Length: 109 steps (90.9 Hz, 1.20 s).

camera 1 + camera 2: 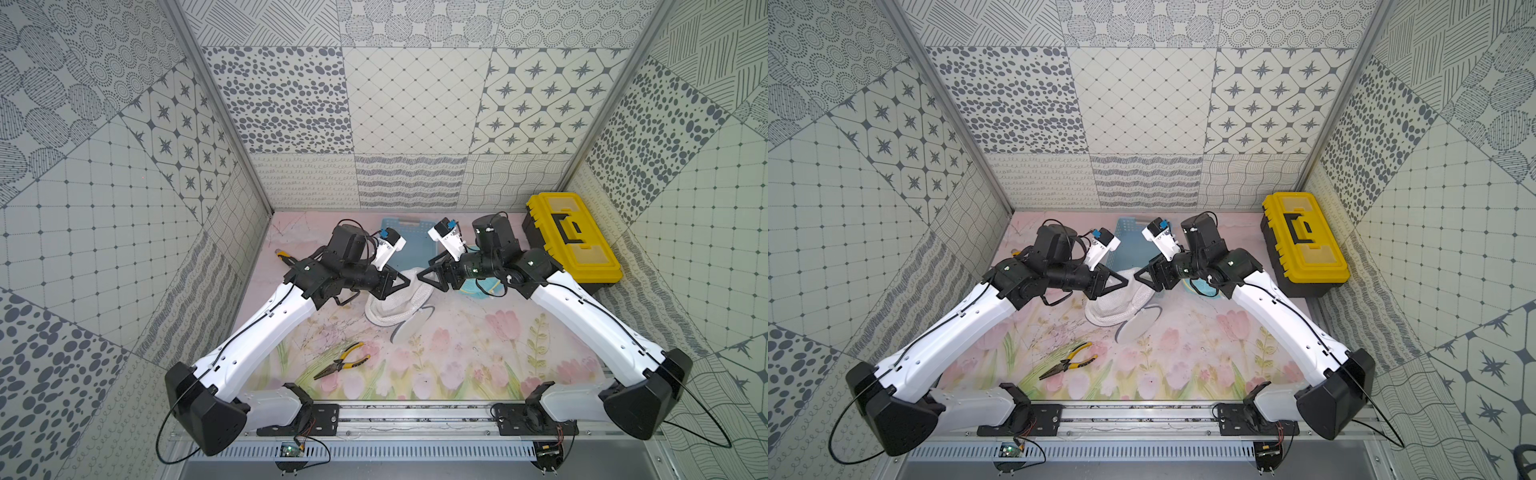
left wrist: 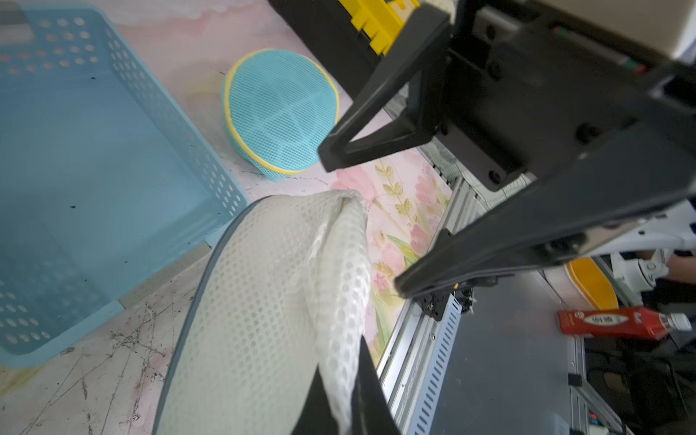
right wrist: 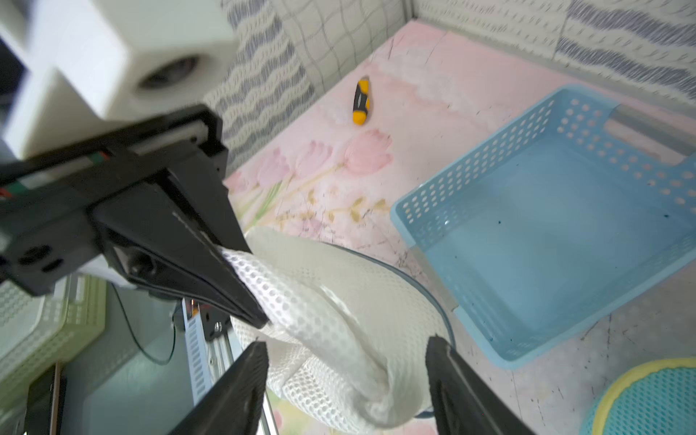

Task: Turn the laundry bag inside out
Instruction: Turn over the laundry bag.

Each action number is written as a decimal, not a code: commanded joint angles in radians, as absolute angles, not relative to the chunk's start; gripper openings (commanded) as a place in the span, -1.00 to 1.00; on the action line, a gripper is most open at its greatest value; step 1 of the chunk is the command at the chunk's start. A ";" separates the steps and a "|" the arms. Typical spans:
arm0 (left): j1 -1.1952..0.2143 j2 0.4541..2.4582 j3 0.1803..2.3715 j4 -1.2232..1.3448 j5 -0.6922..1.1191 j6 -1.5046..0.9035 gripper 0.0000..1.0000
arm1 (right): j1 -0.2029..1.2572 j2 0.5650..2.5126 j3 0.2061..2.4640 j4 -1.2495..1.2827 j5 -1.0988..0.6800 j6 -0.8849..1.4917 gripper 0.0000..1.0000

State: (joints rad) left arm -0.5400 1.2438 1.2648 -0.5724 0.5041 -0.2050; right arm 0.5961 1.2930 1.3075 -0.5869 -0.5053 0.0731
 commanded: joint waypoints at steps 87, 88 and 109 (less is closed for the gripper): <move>-0.357 1.029 1.016 0.296 0.768 -0.753 -1.00 | 0.452 1.297 1.126 0.205 -0.832 0.599 0.26; -0.356 1.029 1.016 0.296 0.771 -0.754 -1.00 | 0.451 1.299 1.125 0.214 -0.835 0.605 0.25; -0.356 1.045 1.017 0.313 0.807 -0.775 -1.00 | 0.454 1.319 1.134 0.239 -0.842 0.627 0.09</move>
State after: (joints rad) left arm -0.3630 1.0401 1.0130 0.1978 0.6689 -0.7525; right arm 0.4496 1.3025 1.1038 0.1741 -0.8078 0.6071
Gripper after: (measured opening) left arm 0.075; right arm 0.571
